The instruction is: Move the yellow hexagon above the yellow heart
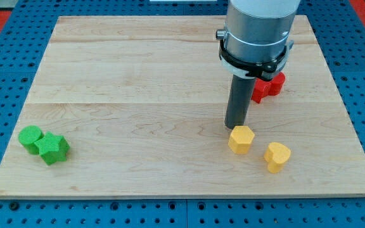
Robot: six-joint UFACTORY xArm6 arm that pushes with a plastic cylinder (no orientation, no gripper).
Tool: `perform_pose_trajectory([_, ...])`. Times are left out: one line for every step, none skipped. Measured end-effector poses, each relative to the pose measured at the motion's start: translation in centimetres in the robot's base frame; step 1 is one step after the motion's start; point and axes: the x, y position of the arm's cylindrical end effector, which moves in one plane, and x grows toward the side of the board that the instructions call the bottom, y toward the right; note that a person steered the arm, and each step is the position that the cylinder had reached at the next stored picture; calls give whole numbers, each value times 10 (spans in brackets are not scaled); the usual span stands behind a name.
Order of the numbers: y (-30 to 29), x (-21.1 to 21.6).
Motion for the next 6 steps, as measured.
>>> perform_pose_trajectory([9, 0])
perform_pose_trajectory([-6, 0])
perform_pose_trajectory([-31, 0])
perform_pose_trajectory([-36, 17])
perform_pose_trajectory([-7, 23])
perform_pose_trajectory([14, 29])
